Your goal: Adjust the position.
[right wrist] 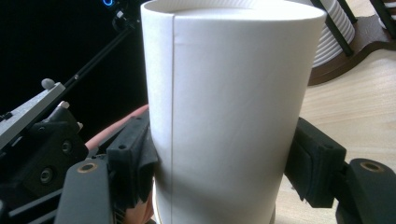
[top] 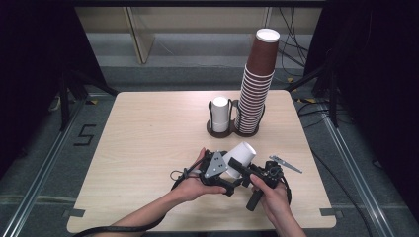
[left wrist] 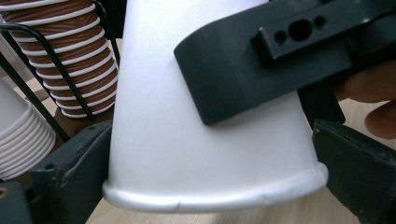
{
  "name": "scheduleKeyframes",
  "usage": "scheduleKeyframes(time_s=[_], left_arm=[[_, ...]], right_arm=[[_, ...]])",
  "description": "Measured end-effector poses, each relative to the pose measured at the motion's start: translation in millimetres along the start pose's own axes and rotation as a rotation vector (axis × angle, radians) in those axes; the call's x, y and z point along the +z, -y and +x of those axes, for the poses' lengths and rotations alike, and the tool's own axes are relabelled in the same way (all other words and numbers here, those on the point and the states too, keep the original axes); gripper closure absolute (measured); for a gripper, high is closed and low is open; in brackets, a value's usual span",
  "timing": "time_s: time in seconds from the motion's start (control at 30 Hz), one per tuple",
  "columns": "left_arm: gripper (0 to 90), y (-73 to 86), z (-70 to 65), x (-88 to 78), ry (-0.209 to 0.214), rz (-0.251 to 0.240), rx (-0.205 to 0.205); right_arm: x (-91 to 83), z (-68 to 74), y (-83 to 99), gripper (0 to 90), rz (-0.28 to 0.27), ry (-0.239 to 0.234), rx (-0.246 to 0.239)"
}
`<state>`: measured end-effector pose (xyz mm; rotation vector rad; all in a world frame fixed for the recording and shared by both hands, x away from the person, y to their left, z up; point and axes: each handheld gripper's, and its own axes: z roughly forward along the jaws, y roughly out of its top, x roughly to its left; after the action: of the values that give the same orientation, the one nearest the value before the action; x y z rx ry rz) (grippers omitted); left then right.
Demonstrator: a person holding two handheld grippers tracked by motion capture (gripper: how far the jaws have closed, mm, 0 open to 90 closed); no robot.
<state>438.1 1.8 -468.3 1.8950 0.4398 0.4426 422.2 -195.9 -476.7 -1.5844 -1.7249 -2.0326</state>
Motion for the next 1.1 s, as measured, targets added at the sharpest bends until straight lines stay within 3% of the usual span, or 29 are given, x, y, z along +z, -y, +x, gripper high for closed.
scheduleKeyframes(time_s=[0.2,0.4,0.57,0.6,0.67,0.77,0.8,0.9,0.93,1.1], left_arm=[[12.2,-0.4,0.1,-2.4,-0.016,-0.013,-0.005],[22.4,0.5,-2.8,-6.5,-0.006,-0.024,0.002],[25.3,1.1,-1.3,-8.7,-0.009,-0.024,0.015],[25.6,1.3,-0.1,-9.5,-0.013,-0.024,0.018],[25.7,1.6,0.2,-9.9,-0.014,-0.028,0.015],[25.9,3.4,1.5,-11.5,-0.020,-0.035,0.001],[25.9,3.9,1.9,-12.8,-0.025,-0.030,-0.001],[26.0,6.2,5.3,-16.7,-0.031,-0.022,0.015],[26.0,6.6,5.9,-18.5,-0.032,-0.014,0.015],[26.0,8.6,11.9,-29.5,-0.047,0.007,0.033]], right_arm=[[-0.7,0.4,-0.4,30.3,-0.002,0.009,0.000],[-1.9,2.1,-2.7,21.6,0.007,0.009,-0.005],[-1.2,3.3,-2.3,13.5,0.025,-0.005,0.004],[-0.8,5.1,-3.0,6.6,0.036,0.029,-0.005],[-1.2,5.4,-2.9,5.1,0.044,0.013,0.007],[-2.9,4.7,-4.3,3.3,0.047,0.010,-0.014],[-4.1,5.2,-5.3,3.3,0.055,0.034,-0.014],[-7.3,6.2,-7.2,3.3,0.063,0.030,-0.017],[-8.7,4.8,-8.6,3.4,0.067,0.029,-0.064],[-14.3,3.9,-14.3,4.4,0.112,0.054,-0.171]])
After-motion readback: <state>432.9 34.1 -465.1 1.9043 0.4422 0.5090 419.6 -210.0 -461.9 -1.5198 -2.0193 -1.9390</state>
